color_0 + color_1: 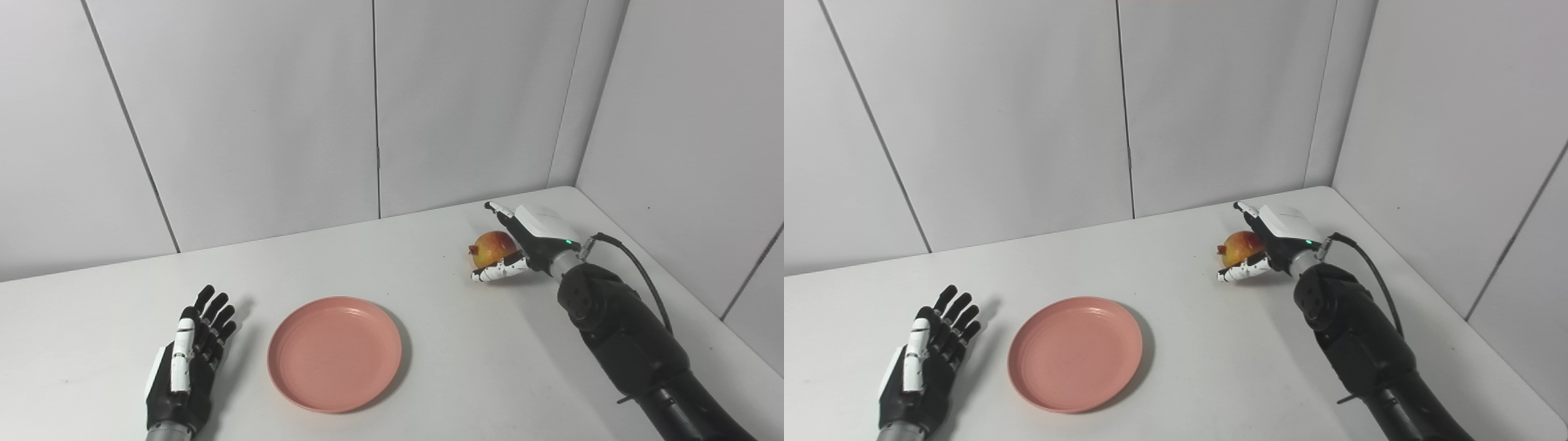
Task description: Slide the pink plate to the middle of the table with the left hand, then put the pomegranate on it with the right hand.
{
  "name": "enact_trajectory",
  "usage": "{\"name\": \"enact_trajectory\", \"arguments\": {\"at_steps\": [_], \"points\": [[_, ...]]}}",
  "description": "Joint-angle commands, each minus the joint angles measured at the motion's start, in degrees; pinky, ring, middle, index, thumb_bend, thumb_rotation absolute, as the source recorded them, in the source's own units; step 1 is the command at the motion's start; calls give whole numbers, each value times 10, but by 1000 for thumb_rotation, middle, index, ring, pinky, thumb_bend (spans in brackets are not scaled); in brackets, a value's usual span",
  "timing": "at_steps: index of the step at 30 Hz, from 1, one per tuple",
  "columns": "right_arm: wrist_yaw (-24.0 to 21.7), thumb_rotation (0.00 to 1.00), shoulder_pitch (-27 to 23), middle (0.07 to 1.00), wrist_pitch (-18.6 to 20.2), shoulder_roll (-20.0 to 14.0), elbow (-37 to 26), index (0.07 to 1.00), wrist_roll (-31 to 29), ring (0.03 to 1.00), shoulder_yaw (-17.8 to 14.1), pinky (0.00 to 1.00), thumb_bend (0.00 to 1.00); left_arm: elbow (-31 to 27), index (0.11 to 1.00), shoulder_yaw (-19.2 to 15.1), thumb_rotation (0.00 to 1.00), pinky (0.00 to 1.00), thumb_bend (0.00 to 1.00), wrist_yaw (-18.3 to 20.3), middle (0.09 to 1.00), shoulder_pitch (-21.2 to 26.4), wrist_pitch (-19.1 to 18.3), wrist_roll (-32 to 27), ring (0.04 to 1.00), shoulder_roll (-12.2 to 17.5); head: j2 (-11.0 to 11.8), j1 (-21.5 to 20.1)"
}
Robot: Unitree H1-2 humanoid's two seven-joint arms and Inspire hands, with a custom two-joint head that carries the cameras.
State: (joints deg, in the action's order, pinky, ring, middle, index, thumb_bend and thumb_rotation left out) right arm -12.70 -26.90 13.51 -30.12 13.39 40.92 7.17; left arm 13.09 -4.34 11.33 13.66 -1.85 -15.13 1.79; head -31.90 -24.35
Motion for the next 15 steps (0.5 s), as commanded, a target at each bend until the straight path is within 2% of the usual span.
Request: {"name": "enact_trajectory", "arguments": {"at_steps": [1, 5, 15], "points": [[5, 426, -38, 919, 5, -17, -9, 936, -4, 851, -3, 741, 1000, 11, 923, -2, 1000, 952, 364, 5, 937, -20, -14, -6, 938, 9, -2, 1], [5, 388, -42, 917, 7, -20, 3, 930, -4, 848, 1, 740, 1000, 8, 924, -2, 1000, 951, 369, 6, 937, -20, -14, -5, 937, 9, -4, 1], [27, 312, -47, 893, -22, -23, 44, 895, -27, 843, 0, 747, 990, 4, 925, -1, 1000, 955, 372, 6, 937, -21, -16, -3, 938, 10, -8, 4]]}}
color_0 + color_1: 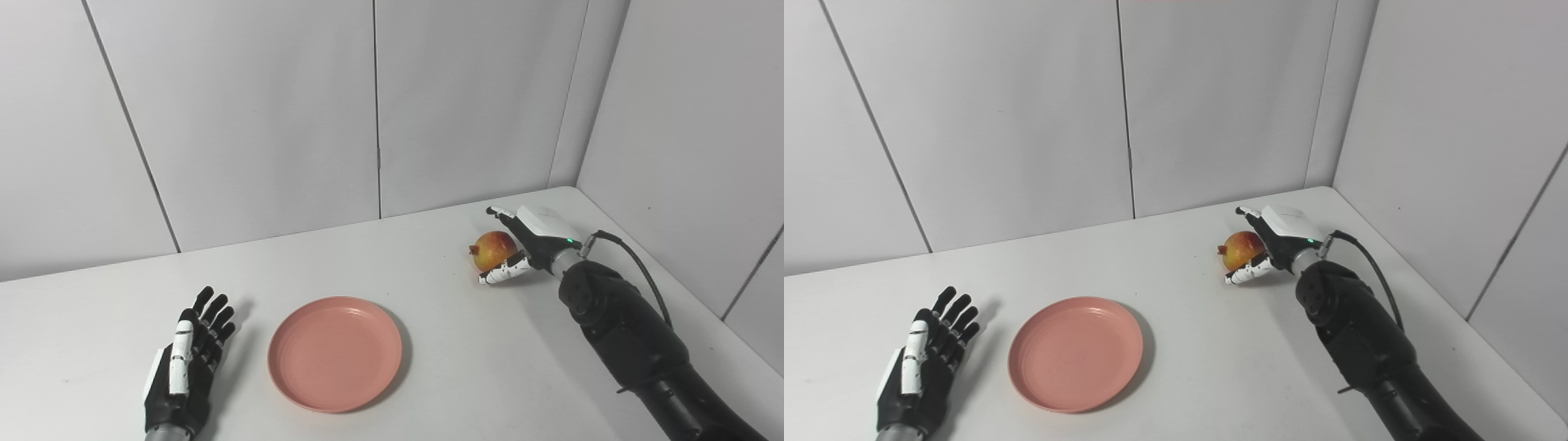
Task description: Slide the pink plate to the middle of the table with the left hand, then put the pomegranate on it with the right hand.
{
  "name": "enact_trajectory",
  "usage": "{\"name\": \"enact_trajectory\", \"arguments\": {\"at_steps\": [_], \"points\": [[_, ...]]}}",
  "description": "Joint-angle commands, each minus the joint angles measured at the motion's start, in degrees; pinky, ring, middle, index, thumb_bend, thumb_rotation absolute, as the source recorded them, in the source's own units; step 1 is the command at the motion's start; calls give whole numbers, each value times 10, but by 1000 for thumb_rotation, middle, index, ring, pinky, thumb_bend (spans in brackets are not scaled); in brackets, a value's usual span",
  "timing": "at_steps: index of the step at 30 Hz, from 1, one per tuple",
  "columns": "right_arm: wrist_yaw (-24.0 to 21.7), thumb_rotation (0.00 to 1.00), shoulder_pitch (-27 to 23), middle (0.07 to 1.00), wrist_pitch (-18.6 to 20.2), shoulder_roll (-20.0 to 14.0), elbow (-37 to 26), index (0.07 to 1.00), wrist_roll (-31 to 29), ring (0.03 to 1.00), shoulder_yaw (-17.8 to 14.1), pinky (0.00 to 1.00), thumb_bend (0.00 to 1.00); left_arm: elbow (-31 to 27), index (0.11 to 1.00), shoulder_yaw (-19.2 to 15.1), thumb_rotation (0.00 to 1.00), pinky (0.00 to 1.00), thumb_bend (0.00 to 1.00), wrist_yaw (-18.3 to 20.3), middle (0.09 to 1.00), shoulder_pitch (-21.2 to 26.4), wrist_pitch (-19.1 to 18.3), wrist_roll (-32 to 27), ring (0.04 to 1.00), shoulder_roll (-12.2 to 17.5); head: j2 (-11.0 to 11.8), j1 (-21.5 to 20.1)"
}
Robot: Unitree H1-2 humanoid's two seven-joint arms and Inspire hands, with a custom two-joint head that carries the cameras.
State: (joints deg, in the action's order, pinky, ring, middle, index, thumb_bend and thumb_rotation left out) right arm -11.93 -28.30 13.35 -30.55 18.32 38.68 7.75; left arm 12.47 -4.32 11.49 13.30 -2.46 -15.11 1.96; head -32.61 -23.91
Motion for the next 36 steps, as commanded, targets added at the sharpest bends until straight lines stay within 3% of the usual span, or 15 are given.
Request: {"name": "enact_trajectory", "arguments": {"at_steps": [1, 25, 34, 36], "points": [[21, 313, -34, 891, -22, -19, -2, 891, -7, 842, -5, 747, 985, 11, 927, -1, 1000, 962, 370, 5, 939, -17, -10, -4, 942, 8, -1, 0], [57, 347, -67, 866, -28, 0, 68, 864, -32, 829, 31, 745, 945, -1, 934, 2, 1000, 961, 373, 3, 945, -20, -24, 0, 945, 9, -8, 7], [59, 266, -66, 760, -13, 1, 57, 747, -32, 710, 37, 633, 769, 0, 936, 2, 1000, 965, 376, 3, 946, -20, -23, -1, 947, 9, -10, 8], [62, 218, -66, 685, -12, 3, 59, 696, -32, 630, 37, 562, 723, -2, 938, 2, 1000, 968, 377, 3, 948, -20, -24, -1, 948, 9, -11, 9]]}}
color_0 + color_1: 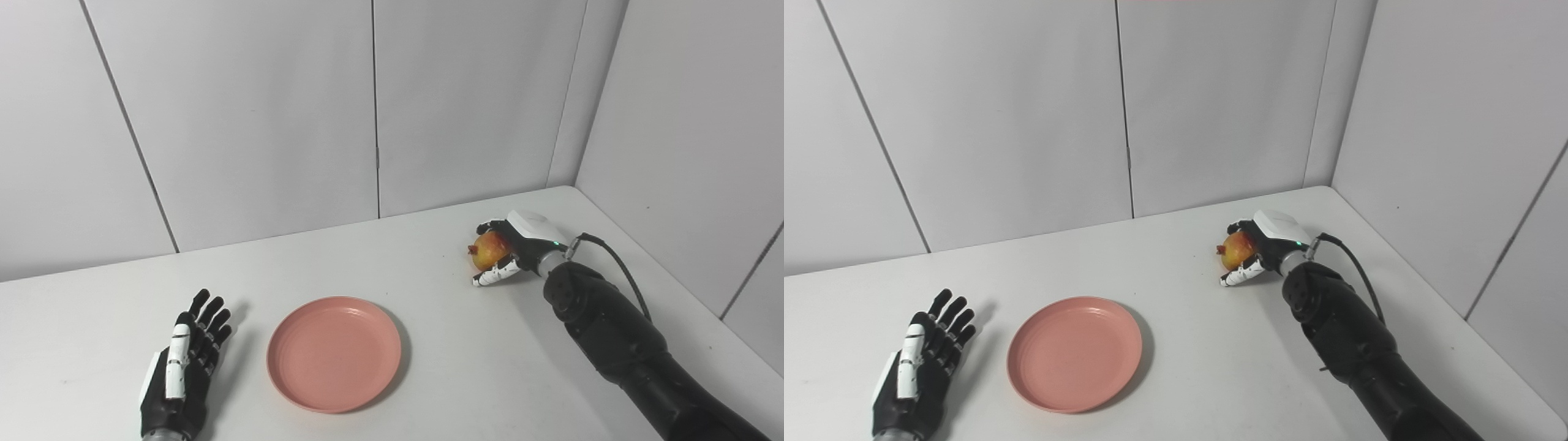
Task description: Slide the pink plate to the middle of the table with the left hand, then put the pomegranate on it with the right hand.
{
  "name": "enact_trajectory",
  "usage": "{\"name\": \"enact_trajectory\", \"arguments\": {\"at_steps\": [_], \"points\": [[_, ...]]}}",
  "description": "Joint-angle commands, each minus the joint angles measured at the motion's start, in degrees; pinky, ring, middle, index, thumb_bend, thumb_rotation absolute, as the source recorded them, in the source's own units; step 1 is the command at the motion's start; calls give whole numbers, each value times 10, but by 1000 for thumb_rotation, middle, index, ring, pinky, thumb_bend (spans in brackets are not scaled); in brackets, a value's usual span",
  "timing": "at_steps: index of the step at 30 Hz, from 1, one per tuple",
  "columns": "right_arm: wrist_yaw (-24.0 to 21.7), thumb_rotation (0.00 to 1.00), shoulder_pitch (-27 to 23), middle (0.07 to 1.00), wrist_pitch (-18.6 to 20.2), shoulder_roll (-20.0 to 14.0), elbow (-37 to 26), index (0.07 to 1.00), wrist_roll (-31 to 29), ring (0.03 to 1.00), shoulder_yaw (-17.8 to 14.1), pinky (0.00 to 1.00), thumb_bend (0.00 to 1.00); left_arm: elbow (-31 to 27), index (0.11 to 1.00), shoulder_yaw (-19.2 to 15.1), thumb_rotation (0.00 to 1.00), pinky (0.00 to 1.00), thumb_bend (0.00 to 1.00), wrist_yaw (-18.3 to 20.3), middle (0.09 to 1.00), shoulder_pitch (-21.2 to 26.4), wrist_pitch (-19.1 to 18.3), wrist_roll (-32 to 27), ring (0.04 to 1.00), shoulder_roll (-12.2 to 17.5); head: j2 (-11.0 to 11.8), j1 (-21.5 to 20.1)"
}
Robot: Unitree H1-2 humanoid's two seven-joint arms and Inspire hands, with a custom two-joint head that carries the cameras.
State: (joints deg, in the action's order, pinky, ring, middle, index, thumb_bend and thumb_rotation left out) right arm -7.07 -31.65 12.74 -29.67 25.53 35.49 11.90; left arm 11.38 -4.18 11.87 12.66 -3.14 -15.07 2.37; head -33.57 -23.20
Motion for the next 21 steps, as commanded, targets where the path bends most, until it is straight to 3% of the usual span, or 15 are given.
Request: {"name": "enact_trajectory", "arguments": {"at_steps": [1, 11, 16, 21], "points": [[16, 199, -32, 641, -6, -5, -11, 652, 0, 584, -5, 516, 690, 8, 936, 1, 1000, 966, 381, -1, 947, -14, -18, -1, 947, 5, -2, 2], [28, 148, -33, 459, -3, 9, 7, 503, -2, 412, -3, 361, 453, 4, 939, 2, 1000, 965, 384, -2, 950, -15, -22, 1, 950, 4, -3, 6], [28, 264, -35, 431, 20, 10, -10, 446, 7, 341, -5, 275, 375, 9, 939, 4, 1000, 961, 385, -1, 950, -13, -19, 2, 948, 4, -2, 9], [14, 330, -33, 462, 44, 9, -56, 485, 5, 372, -12, 288, 336, 9, 939, 4, 1000, 961, 384, -7, 950, -12, -24, 4, 948, 0, -1, 14]]}}
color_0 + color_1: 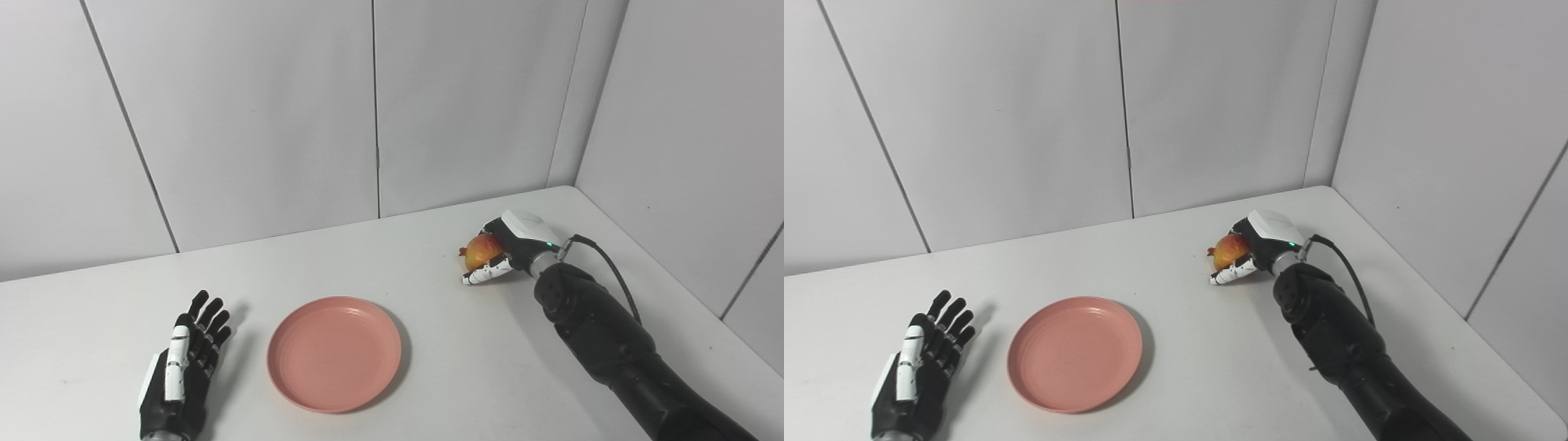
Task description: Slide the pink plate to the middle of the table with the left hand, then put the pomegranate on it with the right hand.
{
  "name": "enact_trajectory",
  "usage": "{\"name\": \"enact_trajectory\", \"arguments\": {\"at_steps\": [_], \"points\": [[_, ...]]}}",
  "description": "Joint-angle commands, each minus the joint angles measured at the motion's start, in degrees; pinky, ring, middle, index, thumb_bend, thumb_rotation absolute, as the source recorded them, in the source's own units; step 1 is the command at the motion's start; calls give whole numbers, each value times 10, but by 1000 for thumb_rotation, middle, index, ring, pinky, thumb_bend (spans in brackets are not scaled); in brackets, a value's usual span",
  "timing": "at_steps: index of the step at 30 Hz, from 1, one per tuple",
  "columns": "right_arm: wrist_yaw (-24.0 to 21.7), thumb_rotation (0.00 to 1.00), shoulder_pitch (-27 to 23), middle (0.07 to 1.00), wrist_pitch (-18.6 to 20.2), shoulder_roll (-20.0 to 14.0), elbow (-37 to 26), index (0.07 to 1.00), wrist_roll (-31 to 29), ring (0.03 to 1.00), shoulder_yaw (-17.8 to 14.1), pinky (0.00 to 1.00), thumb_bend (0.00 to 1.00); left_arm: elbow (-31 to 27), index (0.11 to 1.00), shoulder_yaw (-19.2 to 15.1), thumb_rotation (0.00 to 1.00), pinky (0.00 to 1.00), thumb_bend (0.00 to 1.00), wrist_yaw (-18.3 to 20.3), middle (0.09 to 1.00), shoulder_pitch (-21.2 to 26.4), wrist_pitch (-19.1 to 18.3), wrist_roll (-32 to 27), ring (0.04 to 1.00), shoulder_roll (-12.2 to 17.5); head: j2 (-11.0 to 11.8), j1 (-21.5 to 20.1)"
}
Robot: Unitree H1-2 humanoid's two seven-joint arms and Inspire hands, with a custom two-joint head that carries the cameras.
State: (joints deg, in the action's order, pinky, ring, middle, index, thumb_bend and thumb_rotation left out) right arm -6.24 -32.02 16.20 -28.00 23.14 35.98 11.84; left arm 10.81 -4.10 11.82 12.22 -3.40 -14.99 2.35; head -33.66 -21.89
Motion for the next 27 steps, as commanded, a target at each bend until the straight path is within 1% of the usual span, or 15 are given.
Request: {"name": "enact_trajectory", "arguments": {"at_steps": [1, 5, 7, 9, 12, 13, 14, 15, 16, 20, 22, 24, 25, 26, 27], "points": [[2, 337, -29, 450, 14, -8, -42, 473, -1, 361, -13, 284, 340, 15, 938, 3, 1000, 962, 386, -7, 950, -7, -22, 4, 949, 0, 0, 1], [-20, 371, -23, 476, 25, -9, -100, 515, -10, 404, -18, 321, 336, 17, 936, 6, 1000, 957, 393, -9, 945, -7, -16, 9, 944, -4, 1, 5], [-32, 402, -21, 520, 34, -7, -130, 552, -9, 455, -17, 371, 328, 17, 935, 8, 1000, 955, 394, -11, 943, -6, -15, 11, 941, -6, 1, 9], [-37, 323, -20, 436, 37, -4, -159, 461, -9, 360, -17, 289, 336, 17, 932, 9, 1000, 951, 394, -13, 939, -6, -14, 14, 937, -8, 1, 13], [-48, 300, -19, 356, 44, 1, -203, 392, -5, 270, -12, 207, 343, 17, 931, 13, 1000, 944, 398, -18, 938, -5, -13, 23, 935, -10, 0, 17], [-56, 315, -20, 414, 52, 4, -223, 456, -1, 335, -8, 257, 344, 16, 927, 14, 1000, 939, 399, -20, 936, -5, -13, 27, 932, -11, 0, 21], [-64, 318, -22, 428, 62, 7, -242, 471, 4, 351, -4, 270, 344, 15, 926, 16, 1000, 938, 400, -22, 936, -6, -13, 31, 932, -12, 0, 23], [-73, 328, -23, 462, 71, 10, -257, 507, 10, 388, 1, 300, 345, 14, 924, 17, 1000, 934, 401, -25, 935, -6, -14, 34, 930, -13, 0, 25], [-79, 330, -24, 468, 75, 12, -271, 518, 15, 394, 6, 305, 347, 13, 920, 18, 1000, 927, 400, -28, 932, -6, -14, 37, 927, -15, -1, 31], [-104, 233, -27, 486, 83, 27, -317, 563, 34, 406, 25, 315, 340, 11, 916, 23, 1000, 919, 395, -35, 932, -6, -12, 41, 925, -21, -3, 49], [-114, 223, -27, 493, 79, 36, -333, 567, 36, 416, 32, 325, 335, 10, 913, 24, 1000, 913, 398, -40, 929, -5, -15, 44, 922, -25, -4, 56], [-119, 167, -25, 482, 72, 46, -344, 554, 35, 401, 36, 316, 333, 8, 910, 26, 1000, 910, 398, -45, 927, -5, -18, 47, 919, -29, -5, 65], [-120, 179, -25, 476, 70, 50, -348, 553, 36, 386, 37, 302, 329, 8, 912, 27, 1000, 913, 394, -46, 928, -5, -18, 48, 921, -30, -5, 65], [-122, 185, -23, 473, 65, 59, -350, 553, 31, 381, 40, 297, 327, 5, 913, 29, 1000, 914, 393, -49, 929, -5, -21, 51, 922, -32, -7, 74], [-122, 175, -22, 403, 60, 66, -351, 464, 29, 312, 43, 240, 331, 3, 913, 31, 1000, 914, 392, -53, 929, -5, -23, 54, 920, -34, -9, 80]]}}
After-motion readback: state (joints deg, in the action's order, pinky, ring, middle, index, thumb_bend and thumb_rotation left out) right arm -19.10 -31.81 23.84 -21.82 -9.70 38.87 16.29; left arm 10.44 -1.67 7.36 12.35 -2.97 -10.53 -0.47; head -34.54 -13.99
